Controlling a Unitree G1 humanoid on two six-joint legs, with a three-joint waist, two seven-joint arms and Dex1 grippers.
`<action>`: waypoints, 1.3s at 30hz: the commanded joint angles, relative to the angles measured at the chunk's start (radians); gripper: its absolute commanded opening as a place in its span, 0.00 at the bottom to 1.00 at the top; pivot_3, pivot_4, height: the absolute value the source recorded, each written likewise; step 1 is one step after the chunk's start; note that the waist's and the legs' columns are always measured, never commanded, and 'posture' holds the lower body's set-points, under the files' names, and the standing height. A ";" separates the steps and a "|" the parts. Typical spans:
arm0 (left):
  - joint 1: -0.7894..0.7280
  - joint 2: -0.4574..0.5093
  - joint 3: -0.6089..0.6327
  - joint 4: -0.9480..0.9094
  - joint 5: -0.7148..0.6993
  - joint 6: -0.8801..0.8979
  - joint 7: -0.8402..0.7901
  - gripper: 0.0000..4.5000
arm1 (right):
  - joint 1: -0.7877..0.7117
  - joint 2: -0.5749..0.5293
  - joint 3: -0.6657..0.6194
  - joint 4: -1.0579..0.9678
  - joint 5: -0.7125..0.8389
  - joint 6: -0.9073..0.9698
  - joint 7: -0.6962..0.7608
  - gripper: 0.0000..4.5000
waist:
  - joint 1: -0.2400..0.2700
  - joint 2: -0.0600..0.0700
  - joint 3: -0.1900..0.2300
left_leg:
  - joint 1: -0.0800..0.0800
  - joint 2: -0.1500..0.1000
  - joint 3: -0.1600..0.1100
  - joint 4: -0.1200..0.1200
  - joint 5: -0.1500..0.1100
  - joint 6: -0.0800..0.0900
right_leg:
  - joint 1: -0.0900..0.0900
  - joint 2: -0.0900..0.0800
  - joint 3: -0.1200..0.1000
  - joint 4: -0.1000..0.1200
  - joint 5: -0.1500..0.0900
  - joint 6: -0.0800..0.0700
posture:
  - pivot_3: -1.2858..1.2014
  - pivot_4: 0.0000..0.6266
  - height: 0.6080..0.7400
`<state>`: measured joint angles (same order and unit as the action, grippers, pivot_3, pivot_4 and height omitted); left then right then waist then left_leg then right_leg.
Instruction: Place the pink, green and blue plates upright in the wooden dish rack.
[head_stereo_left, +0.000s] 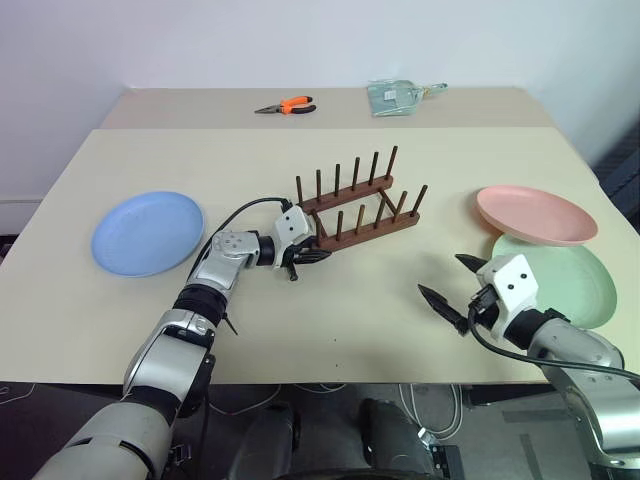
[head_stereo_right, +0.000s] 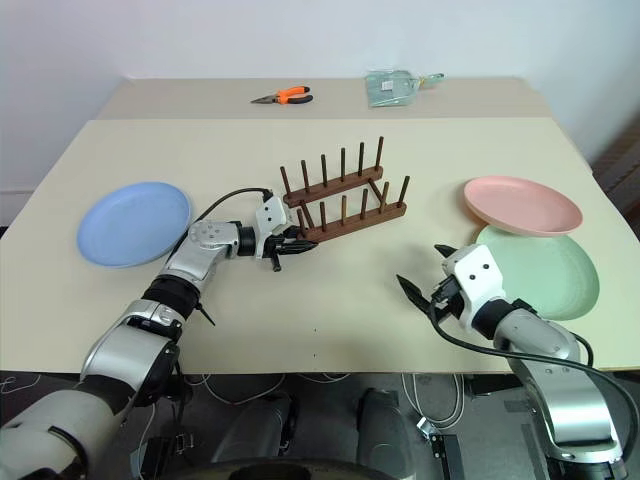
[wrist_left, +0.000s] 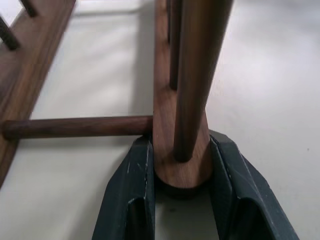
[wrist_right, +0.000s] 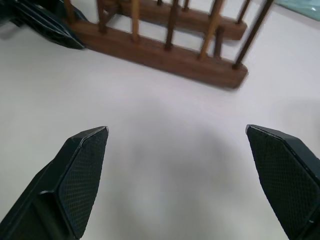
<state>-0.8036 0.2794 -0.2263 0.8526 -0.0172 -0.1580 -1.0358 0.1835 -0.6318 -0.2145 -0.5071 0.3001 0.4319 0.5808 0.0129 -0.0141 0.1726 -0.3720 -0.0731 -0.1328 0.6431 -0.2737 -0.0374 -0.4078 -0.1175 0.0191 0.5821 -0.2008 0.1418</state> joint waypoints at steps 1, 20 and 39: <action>0.058 0.026 -0.047 -0.093 0.012 -0.031 -0.111 0.17 | 0.053 -0.067 -0.082 -0.022 0.026 0.009 0.069 1.00 | 0.000 0.000 0.000 | 0.000 0.000 0.000 0.000 0.000 0.001 | 0.000 0.000 0.000 0.000 0.000 0.000 | 0.52 0.24 1.00; 0.320 0.261 -0.005 -0.590 -0.074 0.379 -0.195 0.98 | 0.107 -0.110 -0.031 0.007 0.023 -0.002 0.181 0.23 | -0.009 0.001 0.000 | 0.001 0.002 0.000 0.002 -0.001 0.002 | 0.001 0.000 0.000 0.001 -0.001 0.000 | 0.52 0.24 1.00; 0.362 -0.012 -0.022 -0.642 0.014 0.498 0.376 0.38 | -0.282 0.034 0.244 0.344 -0.265 -0.034 -0.059 0.00 | -0.004 0.000 -0.003 | 0.003 -0.001 -0.001 0.005 -0.002 0.002 | 0.004 0.000 0.001 0.003 -0.001 0.000 | 0.52 0.24 1.00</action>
<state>-0.4505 0.2498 -0.2735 0.1591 -0.0310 0.3368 -0.6959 -0.0908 -0.6033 0.0310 -0.1786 0.0517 0.4028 0.5338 0.0086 -0.0138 0.1694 -0.3688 -0.0736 -0.1336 0.6476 -0.2753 -0.0354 -0.4042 -0.1175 0.0198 0.5848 -0.2017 0.1418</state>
